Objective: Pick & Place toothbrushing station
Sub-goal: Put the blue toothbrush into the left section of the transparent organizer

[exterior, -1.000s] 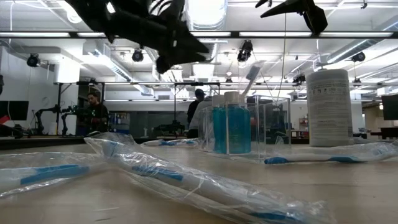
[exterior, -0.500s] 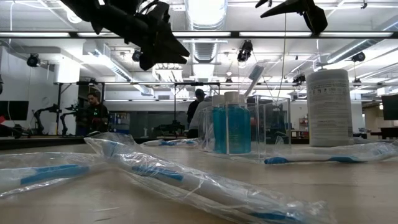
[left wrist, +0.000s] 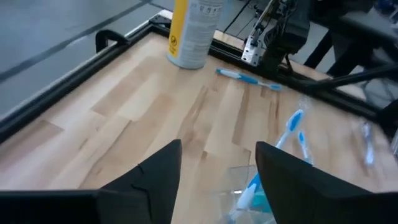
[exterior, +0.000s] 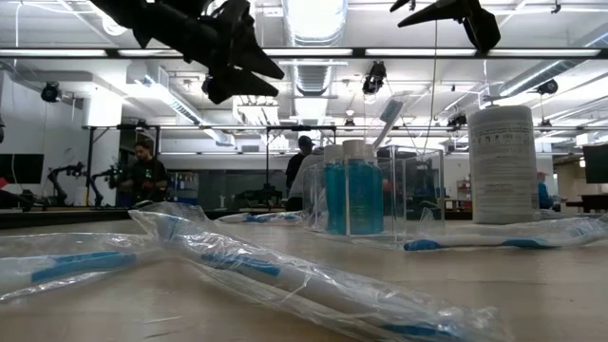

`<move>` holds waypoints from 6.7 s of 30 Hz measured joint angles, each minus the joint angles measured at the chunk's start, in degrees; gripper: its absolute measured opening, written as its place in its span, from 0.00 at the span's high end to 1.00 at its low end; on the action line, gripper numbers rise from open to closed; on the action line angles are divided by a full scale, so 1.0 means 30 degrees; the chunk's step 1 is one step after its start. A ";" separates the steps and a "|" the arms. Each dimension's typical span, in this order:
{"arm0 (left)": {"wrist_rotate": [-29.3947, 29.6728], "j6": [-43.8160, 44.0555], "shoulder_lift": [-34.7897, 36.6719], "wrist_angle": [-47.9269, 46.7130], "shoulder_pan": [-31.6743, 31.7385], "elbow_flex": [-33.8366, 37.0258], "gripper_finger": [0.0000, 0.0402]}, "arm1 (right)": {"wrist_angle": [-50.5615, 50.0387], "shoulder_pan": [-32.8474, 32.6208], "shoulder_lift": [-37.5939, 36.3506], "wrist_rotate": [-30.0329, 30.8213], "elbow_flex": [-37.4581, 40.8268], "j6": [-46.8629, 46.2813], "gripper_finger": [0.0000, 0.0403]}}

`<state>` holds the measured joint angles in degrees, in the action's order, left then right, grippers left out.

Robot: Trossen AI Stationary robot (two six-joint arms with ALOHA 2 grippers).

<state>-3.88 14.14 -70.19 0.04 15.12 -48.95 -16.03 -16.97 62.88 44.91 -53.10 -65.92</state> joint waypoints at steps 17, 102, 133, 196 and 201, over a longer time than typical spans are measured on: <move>-0.2550 -0.4264 -0.0022 -1.0140 0.0278 -0.3871 0.48 | 0.0000 0.0007 0.0006 0.0000 0.0000 0.0004 0.76; -0.1741 -1.0764 -1.4127 -0.5845 0.3729 -0.7548 0.52 | 0.0000 0.0002 0.0004 0.0000 0.0000 0.0001 0.76; -0.3107 -0.8571 -1.1577 -0.6479 0.3729 -0.8779 0.84 | 0.0000 0.0007 -0.0001 0.0000 0.0000 0.0010 0.76; -0.6098 -0.3588 -0.3394 1.9212 -0.2653 0.2413 0.84 | 0.0005 0.0002 -0.0001 0.0000 0.0000 -0.0018 0.76; -0.6093 -0.3477 -0.4941 1.9501 -0.2649 0.1243 0.84 | 0.0006 0.0007 -0.0001 0.0000 0.0000 -0.0016 0.76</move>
<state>-22.16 3.71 -85.02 58.54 7.17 -45.22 -16.02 -16.95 62.87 44.91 -53.10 -65.97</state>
